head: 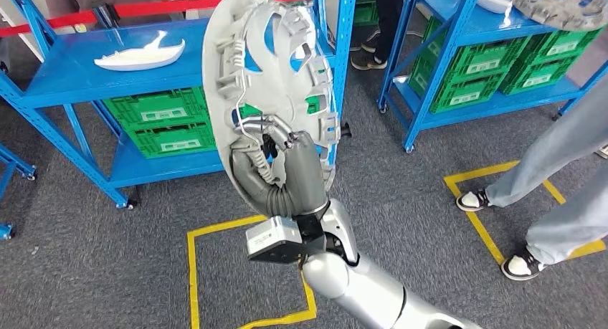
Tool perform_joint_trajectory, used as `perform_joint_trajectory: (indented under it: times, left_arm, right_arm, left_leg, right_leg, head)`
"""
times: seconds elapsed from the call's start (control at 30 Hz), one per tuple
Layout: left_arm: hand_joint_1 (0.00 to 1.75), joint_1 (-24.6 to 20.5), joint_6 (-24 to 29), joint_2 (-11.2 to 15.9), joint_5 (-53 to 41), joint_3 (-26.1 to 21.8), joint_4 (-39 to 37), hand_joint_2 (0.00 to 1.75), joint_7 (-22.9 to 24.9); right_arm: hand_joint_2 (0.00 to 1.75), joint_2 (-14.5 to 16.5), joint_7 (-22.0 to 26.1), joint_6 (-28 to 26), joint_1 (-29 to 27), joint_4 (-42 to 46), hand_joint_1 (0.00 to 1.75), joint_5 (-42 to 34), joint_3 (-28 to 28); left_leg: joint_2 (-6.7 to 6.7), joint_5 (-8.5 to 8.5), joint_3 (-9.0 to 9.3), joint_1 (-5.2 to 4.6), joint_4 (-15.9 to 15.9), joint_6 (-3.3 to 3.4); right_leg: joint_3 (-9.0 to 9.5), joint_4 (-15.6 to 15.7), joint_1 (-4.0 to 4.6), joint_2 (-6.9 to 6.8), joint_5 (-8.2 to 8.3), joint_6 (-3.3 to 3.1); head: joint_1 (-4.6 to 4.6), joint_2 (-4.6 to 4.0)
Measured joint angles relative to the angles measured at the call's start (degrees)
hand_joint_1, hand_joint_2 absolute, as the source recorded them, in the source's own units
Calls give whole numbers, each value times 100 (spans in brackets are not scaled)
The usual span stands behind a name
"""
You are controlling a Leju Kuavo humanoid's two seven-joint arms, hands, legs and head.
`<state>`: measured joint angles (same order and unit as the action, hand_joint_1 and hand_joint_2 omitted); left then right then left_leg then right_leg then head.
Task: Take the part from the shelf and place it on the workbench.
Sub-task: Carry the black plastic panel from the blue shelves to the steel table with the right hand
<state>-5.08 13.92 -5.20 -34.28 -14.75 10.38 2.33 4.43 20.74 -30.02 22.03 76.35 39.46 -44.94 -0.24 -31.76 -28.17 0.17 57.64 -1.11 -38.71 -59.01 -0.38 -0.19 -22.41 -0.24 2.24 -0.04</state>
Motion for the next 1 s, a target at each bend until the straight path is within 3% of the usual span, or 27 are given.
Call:
perform_joint_trajectory:
  times: [0.07,0.1,0.13,0.2,0.23,0.27,0.3,0.37,0.43,0.5,0.67,0.77,0.83,0.87,0.9,0.93,1.0]
  left_arm:
    - [0,11,2,-7,-1,0,-6,175,4]
    - [0,15,2,-7,-2,0,-9,175,7]
    - [0,17,3,-6,-3,-1,-11,175,9]
    - [0,18,5,1,-5,-2,-11,175,8]
    - [0,20,7,1,-6,-2,-11,175,8]
    - [0,23,7,1,-6,-2,-12,175,9]
    - [0,25,7,0,-6,-2,-13,175,9]
    - [0,26,7,-4,-7,-2,-13,175,9]
    - [0,26,7,-10,-8,-3,-11,175,8]
    - [0,28,7,-11,-8,-4,-11,175,7]
    - [0,28,7,-9,-8,-4,-11,175,7]
    - [0,32,8,-4,-8,-4,-13,175,8]
    - [0,44,8,1,-10,-4,-16,175,9]
    - [0,50,9,5,-11,-4,-17,175,9]
    - [0,52,9,5,-13,-4,-16,175,10]
    - [0,51,9,7,-14,-4,-15,175,10]
    - [0,42,9,2,-28,-4,-11,175,10]
  right_arm:
    - [175,3,8,1,3,10,175,27,-2]
    - [175,2,8,1,6,15,175,35,-1]
    - [175,1,9,1,10,19,175,40,-1]
    - [175,1,9,1,14,22,175,42,1]
    - [175,1,8,1,13,22,175,41,1]
    - [175,0,8,1,12,22,175,40,1]
    - [175,-1,7,1,12,22,175,40,1]
    - [175,0,7,1,20,27,175,41,1]
    - [175,5,5,-2,31,50,175,42,2]
    - [175,10,3,-5,33,68,175,41,3]
    - [175,9,1,-5,32,71,175,40,3]
    - [175,8,3,-1,43,73,175,44,3]
    - [175,14,-7,-4,52,74,175,53,2]
    - [175,17,-21,-9,54,74,175,65,1]
    - [175,20,-42,-16,51,75,175,82,1]
    - [175,22,-66,-23,45,78,175,104,1]
    - [175,28,-105,-36,26,106,175,151,1]
  left_leg:
    - [23,110,-97,9,8,108]
    - [39,180,-154,19,1,159]
    - [52,256,-225,24,-2,198]
    - [56,398,-398,11,11,235]
    - [57,464,-491,2,23,240]
    - [59,527,-586,-7,39,240]
    - [61,584,-678,-16,58,236]
    - [62,690,-837,-29,101,218]
    - [59,783,-933,-42,131,178]
    - [59,837,-961,-48,133,141]
    - [63,859,-958,-43,120,128]
    - [56,907,-1005,-29,101,52]
    - [34,386,-1172,11,862,-68]
    - [25,190,-1165,42,1219,-122]
    - [25,91,-1045,74,1427,-168]
    - [23,224,-764,98,1177,-197]
    - [-5,177,-204,97,377,-192]
  right_leg:
    - [-49,-28,-14,7,-30,67]
    - [-108,-160,-17,12,-205,95]
    - [-194,-412,-23,17,-480,116]
    - [-370,-1153,-22,19,-1039,145]
    - [-412,-1479,-20,19,-1158,148]
    - [-376,-1650,-16,19,-1138,141]
    - [-249,-1631,-10,19,-1021,122]
    - [311,-1007,24,19,-798,40]
    - [888,-189,66,13,-872,-35]
    - [1082,136,85,8,-980,-47]
    - [1056,127,92,12,-964,-42]
    - [976,178,84,6,-835,-107]
    - [706,211,40,-16,-565,-166]
    - [532,199,13,-27,-426,-167]
    - [354,165,-7,-29,-310,-145]
    - [236,124,-24,-28,-240,-108]
    - [110,62,-30,-27,-153,-35]
  head:
    - [-3,0]
    - [4,0]
    - [8,0]
    - [24,0]
    - [26,0]
    - [27,0]
    - [28,0]
    - [30,0]
    - [30,0]
    - [26,0]
    - [27,0]
    - [55,0]
    - [42,0]
    - [31,0]
    - [16,0]
    - [16,0]
    - [6,0]
